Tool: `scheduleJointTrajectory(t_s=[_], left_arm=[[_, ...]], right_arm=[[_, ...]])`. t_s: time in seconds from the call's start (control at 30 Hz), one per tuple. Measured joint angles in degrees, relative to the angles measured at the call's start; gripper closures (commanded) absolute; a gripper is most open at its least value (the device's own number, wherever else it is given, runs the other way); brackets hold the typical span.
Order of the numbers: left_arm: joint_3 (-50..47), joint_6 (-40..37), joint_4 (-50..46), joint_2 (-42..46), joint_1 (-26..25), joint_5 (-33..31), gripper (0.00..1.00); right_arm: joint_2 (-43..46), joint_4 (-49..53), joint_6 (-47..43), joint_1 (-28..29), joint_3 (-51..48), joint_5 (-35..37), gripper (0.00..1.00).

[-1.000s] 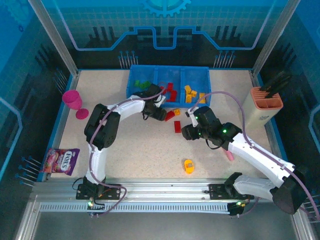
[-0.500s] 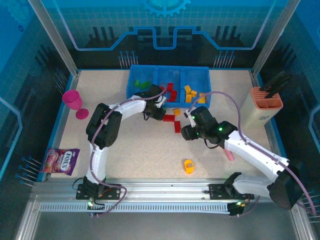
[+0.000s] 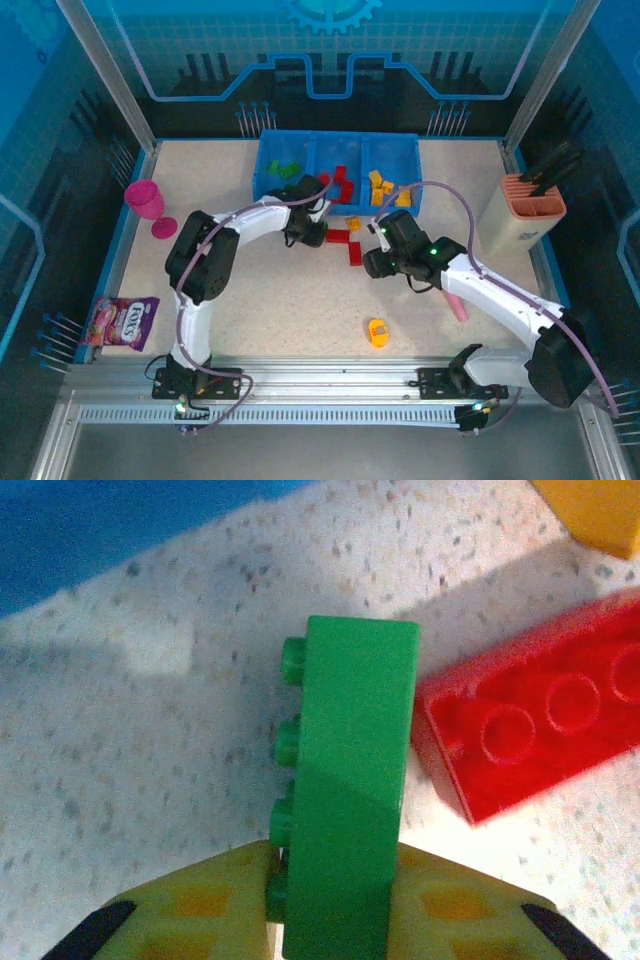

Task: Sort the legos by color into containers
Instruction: Pick up the lego from the center of the table, then place the lego in the container.

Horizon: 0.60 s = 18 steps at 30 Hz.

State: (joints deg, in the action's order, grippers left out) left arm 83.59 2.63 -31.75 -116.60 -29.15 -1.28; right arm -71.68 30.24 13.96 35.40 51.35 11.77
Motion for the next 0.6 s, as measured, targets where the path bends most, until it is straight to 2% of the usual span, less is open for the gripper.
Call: scheduleJointTrajectory(t_s=[0.33, 0.6], left_arm=[[0.0, 1.5, -4.8, 15.4, -0.5, -6.8, 0.72], [2.9, 1.5, -4.1, 17.6, 2.1, -11.0, 0.71]], right_arm=[[-7.6, -4.9, 0.7, -1.4, 0.6, -2.7, 0.39], [-14.3, -8.4, 1.4, -1.4, 3.0, -3.5, 0.39]])
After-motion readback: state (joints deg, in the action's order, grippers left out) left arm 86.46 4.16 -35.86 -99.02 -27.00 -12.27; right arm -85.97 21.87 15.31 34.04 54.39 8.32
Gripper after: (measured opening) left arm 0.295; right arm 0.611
